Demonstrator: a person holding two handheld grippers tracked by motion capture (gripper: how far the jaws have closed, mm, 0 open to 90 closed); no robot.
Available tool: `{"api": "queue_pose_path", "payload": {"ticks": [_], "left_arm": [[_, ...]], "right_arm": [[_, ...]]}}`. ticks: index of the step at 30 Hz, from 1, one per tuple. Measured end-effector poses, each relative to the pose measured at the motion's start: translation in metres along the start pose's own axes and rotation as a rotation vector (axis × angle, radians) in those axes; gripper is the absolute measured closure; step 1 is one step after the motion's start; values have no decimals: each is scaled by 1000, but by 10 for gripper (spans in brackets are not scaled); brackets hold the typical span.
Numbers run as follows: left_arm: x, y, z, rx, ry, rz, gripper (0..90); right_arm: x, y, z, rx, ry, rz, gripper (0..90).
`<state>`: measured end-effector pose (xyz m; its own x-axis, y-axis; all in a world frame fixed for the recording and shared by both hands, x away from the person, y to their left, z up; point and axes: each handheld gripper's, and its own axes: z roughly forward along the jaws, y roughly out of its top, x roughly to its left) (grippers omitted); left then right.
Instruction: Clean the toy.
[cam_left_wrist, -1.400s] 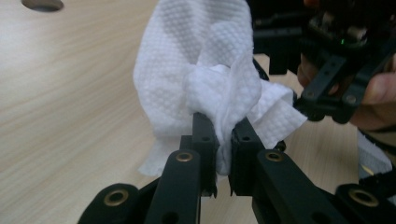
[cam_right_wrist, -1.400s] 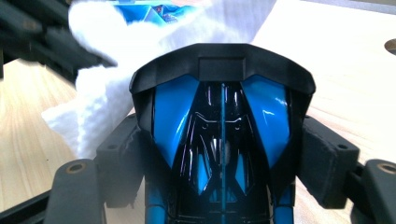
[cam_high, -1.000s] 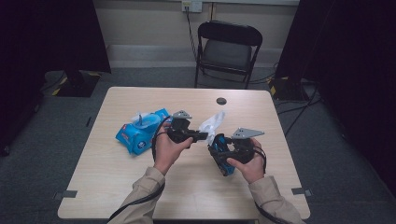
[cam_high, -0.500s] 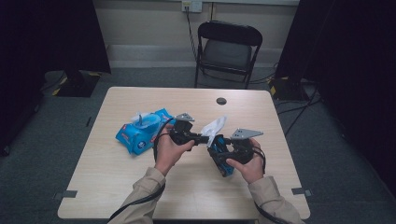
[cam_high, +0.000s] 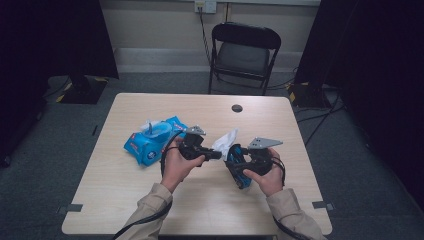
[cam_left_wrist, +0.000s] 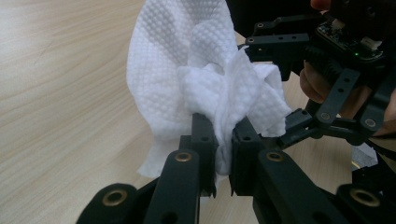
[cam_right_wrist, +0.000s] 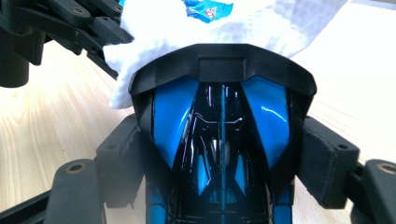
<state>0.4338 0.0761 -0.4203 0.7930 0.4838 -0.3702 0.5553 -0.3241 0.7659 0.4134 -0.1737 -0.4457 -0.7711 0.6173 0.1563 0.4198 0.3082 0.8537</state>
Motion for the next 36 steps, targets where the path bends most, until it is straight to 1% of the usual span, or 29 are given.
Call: {"api": "queue_pose_path", "payload": {"ticks": [2, 3, 5, 7, 13, 24, 26, 27, 28, 30, 31, 36], "left_arm": [[0, -1, -1, 3, 2, 5, 830], [1, -1, -1, 5, -2, 2, 830], [1, -3, -1, 14, -6, 10, 830], [1, -5, 1, 21, -12, 10, 830], [2, -12, 6, 35, -44, 7, 830], [0, -17, 12, 47, -51, 15, 829], [0, -18, 15, 73, -44, 27, 829], [0, -19, 16, 72, -43, 25, 829], [-1, -20, 18, 67, -60, 15, 829], [-2, -21, 21, 64, -66, 19, 828], [-2, -21, 23, 61, -69, 11, 828], [-4, -24, 29, 71, -67, 18, 828]], "right_arm": [[-2, 0, -1, -4, -4, 5, 255], [-3, -1, -2, -9, -4, 12, 255], [-4, -1, -3, -13, -6, 18, 255], [-5, -1, -4, -17, -7, 21, 255], [-4, 1, -4, -23, -5, 20, 255], [-2, 1, -3, -21, 2, 19, 255], [-1, 1, -2, -22, 3, 18, 255], [-1, 2, -2, -25, 4, 21, 255], [-1, 3, -3, -34, 12, 25, 255], [0, 3, -3, -36, 9, 25, 255], [0, 4, -4, -33, 8, 20, 255], [0, 3, -3, -35, 10, 27, 255]]}}
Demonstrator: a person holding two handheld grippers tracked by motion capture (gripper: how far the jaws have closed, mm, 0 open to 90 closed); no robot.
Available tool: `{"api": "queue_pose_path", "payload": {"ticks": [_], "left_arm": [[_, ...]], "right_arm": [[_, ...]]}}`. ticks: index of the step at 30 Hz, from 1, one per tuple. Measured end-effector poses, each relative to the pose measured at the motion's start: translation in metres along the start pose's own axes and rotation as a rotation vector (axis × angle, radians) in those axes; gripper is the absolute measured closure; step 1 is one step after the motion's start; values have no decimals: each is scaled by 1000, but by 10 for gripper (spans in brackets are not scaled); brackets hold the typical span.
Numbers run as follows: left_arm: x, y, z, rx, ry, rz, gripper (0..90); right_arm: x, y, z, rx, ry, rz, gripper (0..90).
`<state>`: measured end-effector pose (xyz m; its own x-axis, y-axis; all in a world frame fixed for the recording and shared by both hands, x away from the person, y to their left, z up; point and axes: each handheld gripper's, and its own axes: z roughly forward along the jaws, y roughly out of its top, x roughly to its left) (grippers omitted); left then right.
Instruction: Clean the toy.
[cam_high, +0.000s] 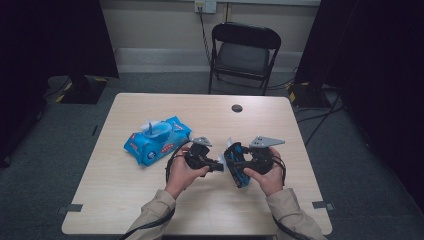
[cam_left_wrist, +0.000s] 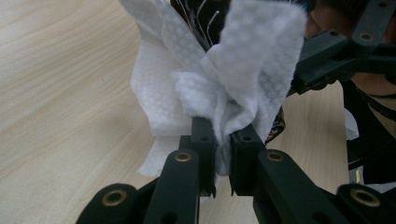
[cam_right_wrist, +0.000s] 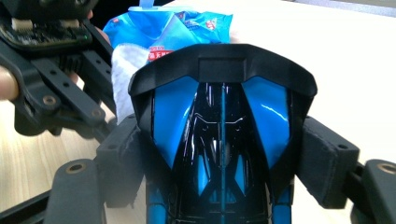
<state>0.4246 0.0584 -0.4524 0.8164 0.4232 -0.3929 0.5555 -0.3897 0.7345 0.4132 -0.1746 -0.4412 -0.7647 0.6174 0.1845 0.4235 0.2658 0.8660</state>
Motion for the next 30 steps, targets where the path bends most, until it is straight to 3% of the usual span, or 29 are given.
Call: {"api": "queue_pose_path", "payload": {"ticks": [11, 22, 26, 30], "left_arm": [[-5, -10, 20, 20, -25, 5, 829], [-9, -20, 39, 85, -56, 7, 829], [-8, -22, 37, 84, -52, 1, 829], [-2, -21, 24, 69, -27, -9, 829]], "right_arm": [[1, 2, -1, -18, 2, 11, 255], [0, 2, 0, -23, 3, 22, 255], [-1, 2, -2, -25, 4, 29, 255], [-3, 2, -4, -29, 1, 31, 255]]}}
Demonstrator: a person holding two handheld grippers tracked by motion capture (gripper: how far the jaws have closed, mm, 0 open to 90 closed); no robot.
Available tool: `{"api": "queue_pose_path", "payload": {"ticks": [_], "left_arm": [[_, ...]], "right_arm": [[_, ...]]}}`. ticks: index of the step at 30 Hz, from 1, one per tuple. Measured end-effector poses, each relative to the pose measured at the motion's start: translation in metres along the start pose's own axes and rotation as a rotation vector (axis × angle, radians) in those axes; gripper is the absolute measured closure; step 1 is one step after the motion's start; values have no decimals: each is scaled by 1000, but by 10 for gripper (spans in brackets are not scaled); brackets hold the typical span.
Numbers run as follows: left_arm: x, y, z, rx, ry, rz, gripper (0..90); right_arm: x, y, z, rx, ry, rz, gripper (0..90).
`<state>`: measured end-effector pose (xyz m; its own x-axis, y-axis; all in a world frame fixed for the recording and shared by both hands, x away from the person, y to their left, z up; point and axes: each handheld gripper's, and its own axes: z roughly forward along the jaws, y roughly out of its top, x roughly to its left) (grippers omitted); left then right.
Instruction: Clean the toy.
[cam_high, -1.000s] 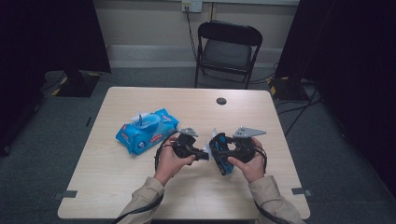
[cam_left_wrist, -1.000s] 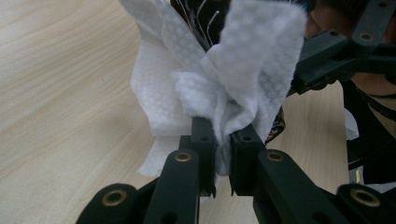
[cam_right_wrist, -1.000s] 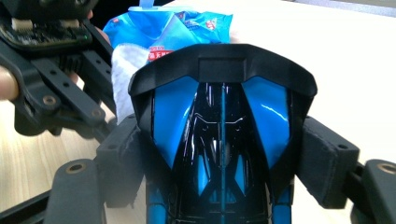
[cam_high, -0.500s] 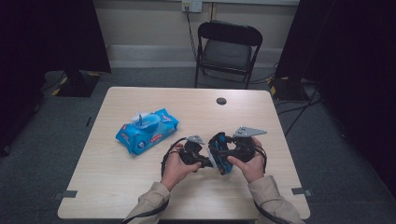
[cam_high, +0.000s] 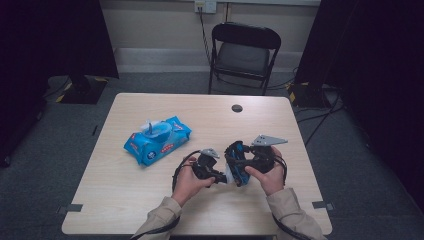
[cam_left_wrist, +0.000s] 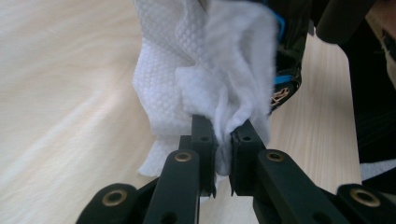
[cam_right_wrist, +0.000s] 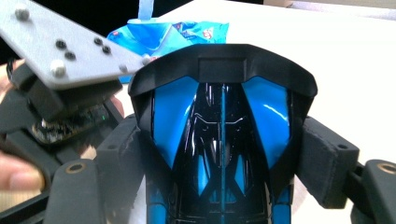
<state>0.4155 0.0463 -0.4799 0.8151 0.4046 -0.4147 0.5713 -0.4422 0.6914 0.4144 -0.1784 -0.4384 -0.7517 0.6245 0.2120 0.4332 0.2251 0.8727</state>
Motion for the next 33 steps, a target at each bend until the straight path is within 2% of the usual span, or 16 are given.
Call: {"api": "queue_pose_path", "payload": {"ticks": [9, 13, 18, 26, 33], "left_arm": [[18, 14, -50, -96, 97, -36, 830], [23, 21, -62, -143, 113, -55, 830], [24, 29, -62, -173, 114, -60, 830], [15, 31, -39, -134, 68, -30, 831], [11, 30, -28, -119, 53, -21, 830]], "right_arm": [[0, -1, 1, 9, 3, -4, 255], [2, -1, 3, 11, 11, -6, 255], [6, -1, 5, 18, 22, -18, 255], [8, 0, 5, 16, 34, -21, 255], [8, 0, 5, 15, 33, -19, 255]]}}
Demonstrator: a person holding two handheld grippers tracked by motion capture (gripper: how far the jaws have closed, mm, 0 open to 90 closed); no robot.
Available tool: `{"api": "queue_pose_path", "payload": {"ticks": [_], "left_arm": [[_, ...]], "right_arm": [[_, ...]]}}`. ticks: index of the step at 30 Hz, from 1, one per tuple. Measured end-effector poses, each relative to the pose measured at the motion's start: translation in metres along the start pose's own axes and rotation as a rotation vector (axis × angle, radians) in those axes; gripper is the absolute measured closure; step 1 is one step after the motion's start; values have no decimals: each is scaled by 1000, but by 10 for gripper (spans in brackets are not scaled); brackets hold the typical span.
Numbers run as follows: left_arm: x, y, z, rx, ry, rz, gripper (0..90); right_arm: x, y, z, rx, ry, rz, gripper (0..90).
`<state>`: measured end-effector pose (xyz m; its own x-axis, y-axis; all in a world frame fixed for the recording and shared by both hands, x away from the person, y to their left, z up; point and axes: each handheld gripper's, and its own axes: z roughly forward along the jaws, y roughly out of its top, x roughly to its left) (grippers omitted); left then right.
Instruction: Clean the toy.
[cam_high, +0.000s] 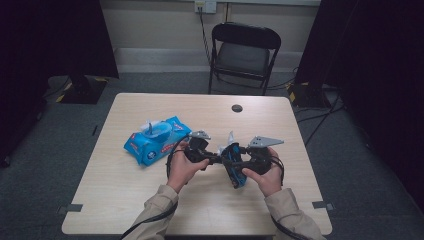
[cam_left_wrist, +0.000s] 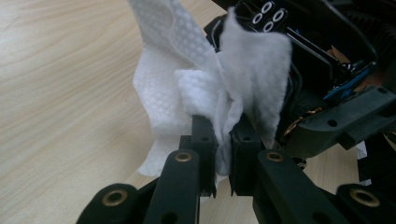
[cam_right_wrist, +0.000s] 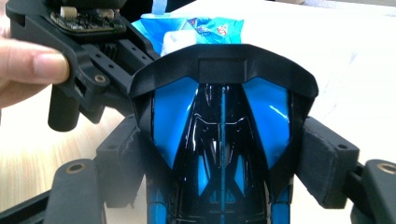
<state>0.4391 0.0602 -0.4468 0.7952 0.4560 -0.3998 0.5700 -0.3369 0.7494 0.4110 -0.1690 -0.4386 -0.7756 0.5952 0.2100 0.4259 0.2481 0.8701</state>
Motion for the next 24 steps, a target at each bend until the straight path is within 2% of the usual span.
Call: {"api": "queue_pose_path", "payload": {"ticks": [11, 17, 20, 24], "left_arm": [[-3, -17, 18, 13, -45, -26, 830], [-6, -27, 28, 44, -73, -25, 830], [-7, -32, 32, 38, -91, -35, 830], [-9, -38, 38, 56, -103, -43, 830]], "right_arm": [[0, 0, 0, -8, 1, 8, 255], [-1, 0, 0, -9, 2, 12, 255], [-2, 1, -1, -13, -2, 13, 255], [-3, 1, -1, -16, -3, 17, 255]]}}
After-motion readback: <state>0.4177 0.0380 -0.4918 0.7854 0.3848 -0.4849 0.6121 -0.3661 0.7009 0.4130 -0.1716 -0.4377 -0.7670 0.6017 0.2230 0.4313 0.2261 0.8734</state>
